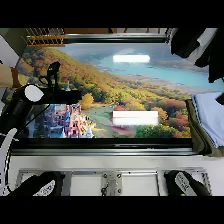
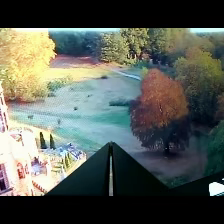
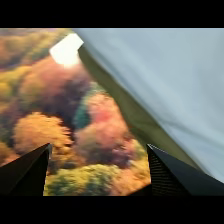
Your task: Fold the clothes and pants, and hang the long-sleeved shirts on hangers.
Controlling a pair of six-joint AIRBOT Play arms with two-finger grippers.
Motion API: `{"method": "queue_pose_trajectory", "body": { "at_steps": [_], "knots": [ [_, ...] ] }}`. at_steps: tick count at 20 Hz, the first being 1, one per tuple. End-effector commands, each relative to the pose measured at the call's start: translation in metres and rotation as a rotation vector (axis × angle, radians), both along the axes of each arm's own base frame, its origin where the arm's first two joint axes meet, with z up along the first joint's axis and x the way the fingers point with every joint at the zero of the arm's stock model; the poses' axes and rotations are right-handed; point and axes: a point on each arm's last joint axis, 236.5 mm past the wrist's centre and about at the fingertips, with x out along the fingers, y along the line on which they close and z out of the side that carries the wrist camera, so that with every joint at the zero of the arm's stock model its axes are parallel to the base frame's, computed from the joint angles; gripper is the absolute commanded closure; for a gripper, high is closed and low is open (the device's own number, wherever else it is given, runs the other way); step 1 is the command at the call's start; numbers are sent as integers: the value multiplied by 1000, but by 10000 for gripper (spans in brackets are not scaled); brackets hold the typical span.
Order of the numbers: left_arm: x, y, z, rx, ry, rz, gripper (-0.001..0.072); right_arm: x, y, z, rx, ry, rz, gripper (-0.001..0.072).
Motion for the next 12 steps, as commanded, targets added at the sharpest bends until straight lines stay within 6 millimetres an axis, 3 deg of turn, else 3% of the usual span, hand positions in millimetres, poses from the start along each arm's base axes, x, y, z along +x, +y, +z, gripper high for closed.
{"method": "queue_pose_trajectory", "body": {
  "at_steps": [1,2,3,5,6,8,12],
  "knots": [
    [0,0,0,1,-1,-1,700,31,113,42,77,-181,300,72],
    [0,0,0,1,1,-2,700,32,135,41,83,-175,363,83],
    [-1,0,0,1,2,-2,700,32,156,40,88,-171,421,203],
    [0,0,0,0,-1,-1,699,30,186,38,95,-165,504,567],
    [0,0,0,0,-1,-1,700,29,195,38,99,-162,528,688],
    [0,0,0,0,-1,-1,700,23,206,34,111,-139,562,695],
    [0,0,0,0,-1,-1,700,20,207,32,114,-124,567,695]
  ]
}}
